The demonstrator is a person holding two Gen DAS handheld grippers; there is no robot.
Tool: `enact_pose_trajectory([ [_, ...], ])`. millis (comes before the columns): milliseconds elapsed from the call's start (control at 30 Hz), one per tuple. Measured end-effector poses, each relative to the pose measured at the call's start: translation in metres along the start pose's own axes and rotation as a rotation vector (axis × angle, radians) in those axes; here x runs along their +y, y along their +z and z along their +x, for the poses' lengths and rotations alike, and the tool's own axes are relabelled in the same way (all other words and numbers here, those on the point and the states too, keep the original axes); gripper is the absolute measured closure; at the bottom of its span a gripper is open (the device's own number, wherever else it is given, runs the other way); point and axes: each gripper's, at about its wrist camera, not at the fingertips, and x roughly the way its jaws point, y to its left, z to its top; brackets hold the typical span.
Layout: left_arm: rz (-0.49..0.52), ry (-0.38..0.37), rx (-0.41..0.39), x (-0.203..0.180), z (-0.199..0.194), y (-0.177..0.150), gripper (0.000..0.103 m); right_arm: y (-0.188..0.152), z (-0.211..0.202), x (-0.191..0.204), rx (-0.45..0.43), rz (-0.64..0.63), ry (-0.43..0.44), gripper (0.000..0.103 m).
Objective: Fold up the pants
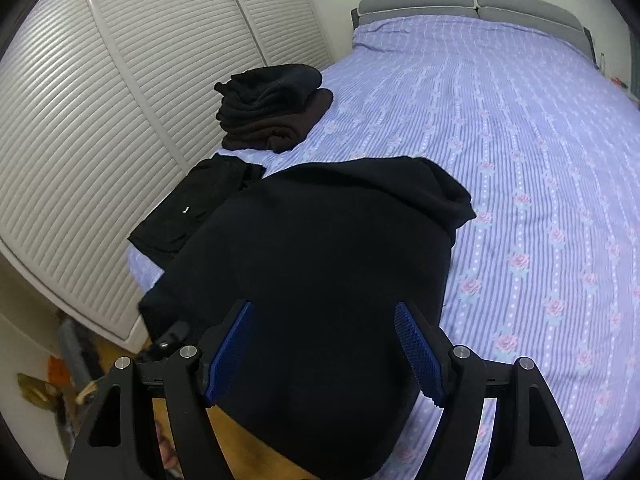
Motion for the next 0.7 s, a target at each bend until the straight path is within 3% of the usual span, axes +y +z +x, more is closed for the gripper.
enact_pose_trajectory([
  [67,0.022,0.038,-0.044,0.000,-0.015,0.006,0.015,0.004,-0.002,-0.003,-0.012,0.007,-0.008,0.029],
  [300,0.133,0.100,-0.075,-0.026,-0.024,0.020,0.015,0.025,-0.005,-0.004,-0.095,-0.060,-0.110,0.029],
  [433,0.216,0.075,-0.066,-0.062,-0.007,0.021,0.014,0.041,0.001,-0.003,-0.148,-0.178,-0.201,0.029],
  [567,0.270,0.061,-0.012,-0.091,0.016,0.011,0.014,0.054,0.019,-0.012,-0.121,-0.232,-0.239,0.032],
  [600,0.292,0.061,0.009,-0.099,0.024,0.008,0.014,0.057,0.025,-0.014,-0.104,-0.238,-0.238,0.034],
  [667,0.326,0.062,0.042,-0.110,0.035,0.001,0.014,0.063,0.043,-0.024,-0.027,-0.246,-0.220,0.054],
  [700,0.338,0.056,0.059,-0.114,0.039,-0.002,0.014,0.064,0.048,-0.026,-0.004,-0.245,-0.209,0.057],
])
